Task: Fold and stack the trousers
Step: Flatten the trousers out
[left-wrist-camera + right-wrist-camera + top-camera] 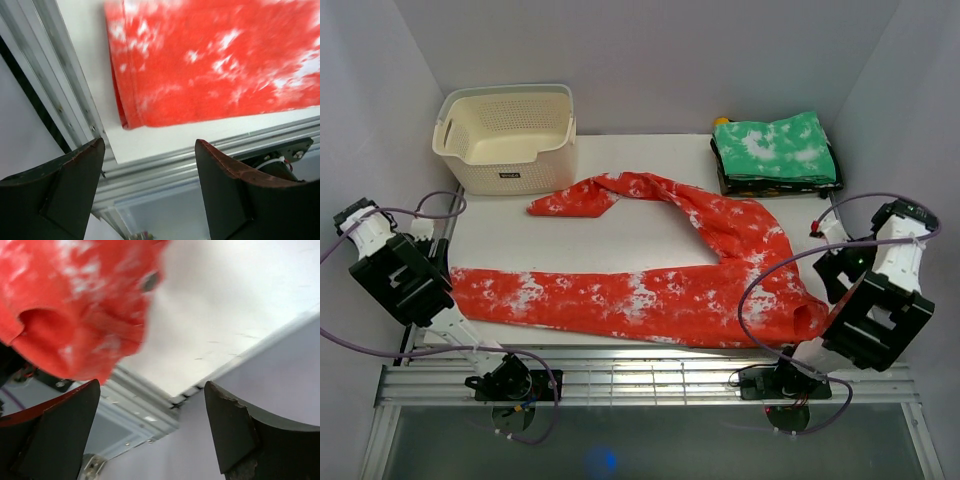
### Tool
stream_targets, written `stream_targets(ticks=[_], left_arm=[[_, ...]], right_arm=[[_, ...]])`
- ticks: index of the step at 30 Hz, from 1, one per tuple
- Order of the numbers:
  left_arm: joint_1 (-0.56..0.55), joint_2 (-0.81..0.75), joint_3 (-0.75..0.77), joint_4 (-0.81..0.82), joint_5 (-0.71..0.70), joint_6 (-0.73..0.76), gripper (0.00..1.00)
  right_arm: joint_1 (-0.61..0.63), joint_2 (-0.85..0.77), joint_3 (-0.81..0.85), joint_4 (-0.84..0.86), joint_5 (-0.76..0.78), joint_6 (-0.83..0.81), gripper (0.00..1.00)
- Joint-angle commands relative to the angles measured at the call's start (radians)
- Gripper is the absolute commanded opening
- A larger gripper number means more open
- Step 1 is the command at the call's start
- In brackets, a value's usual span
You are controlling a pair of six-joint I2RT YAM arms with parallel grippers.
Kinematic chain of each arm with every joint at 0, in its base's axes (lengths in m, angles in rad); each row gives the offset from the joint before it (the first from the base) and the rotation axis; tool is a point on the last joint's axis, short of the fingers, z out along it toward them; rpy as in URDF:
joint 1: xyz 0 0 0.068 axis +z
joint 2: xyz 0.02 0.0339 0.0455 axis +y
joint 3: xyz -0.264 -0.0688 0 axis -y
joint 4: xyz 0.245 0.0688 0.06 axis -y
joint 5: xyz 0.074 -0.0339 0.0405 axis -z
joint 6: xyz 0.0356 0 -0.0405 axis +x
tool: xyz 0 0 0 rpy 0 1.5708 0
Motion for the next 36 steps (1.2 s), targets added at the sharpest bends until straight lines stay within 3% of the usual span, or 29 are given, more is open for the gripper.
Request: stream_targets(ticks=[1,3,7,9,12,15,19,24,29,36], left_arm=[[-0.045,-0.153,0.08,-0.026,0.213,0.085,0.84],[-0.094,-0.182,0.103,0.015,0.333,0.071,0.84],[-0.241,-0.229,0.048,0.208,0.415,-0.079,0.85],[-0.378,-0.233,-0.019,0.364,0.404,-0.22,0.85],[-0.455,-0.197,-0.084,0.591,0.357,-0.338,0.84],[-0.489,-0.099,-0.061,0.702,0.359,-0.516,0.81],[-0.489,-0.04,-0.016,0.738,0.451,-0.647,0.79],[-0.489,-0.107,-0.081,0.77,0.508,-0.693,0.81],[-0.489,-0.208,-0.167,0.747,0.476,-0.693,0.84],[-0.487,-0.316,-0.224,0.689,0.416,-0.661,0.85]], right_arm=[[-0.007,0.141,0.268,-0.049,-0.118,0.159,0.93],[0.008,0.233,0.326,-0.049,-0.176,0.223,0.99],[0.063,0.339,0.4,-0.005,-0.242,0.398,0.92],[0.107,0.377,0.435,0.046,-0.273,0.493,0.91],[0.19,0.377,0.436,0.138,-0.279,0.599,0.91],[0.298,0.365,0.429,0.199,-0.269,0.669,0.91],[0.46,0.319,0.452,0.337,-0.237,0.731,0.91],[0.729,0.353,0.513,0.468,-0.132,0.771,0.91],[0.897,0.535,0.714,0.558,-0.065,0.826,0.94],[0.997,0.842,1.041,0.535,0.003,0.84,0.92]])
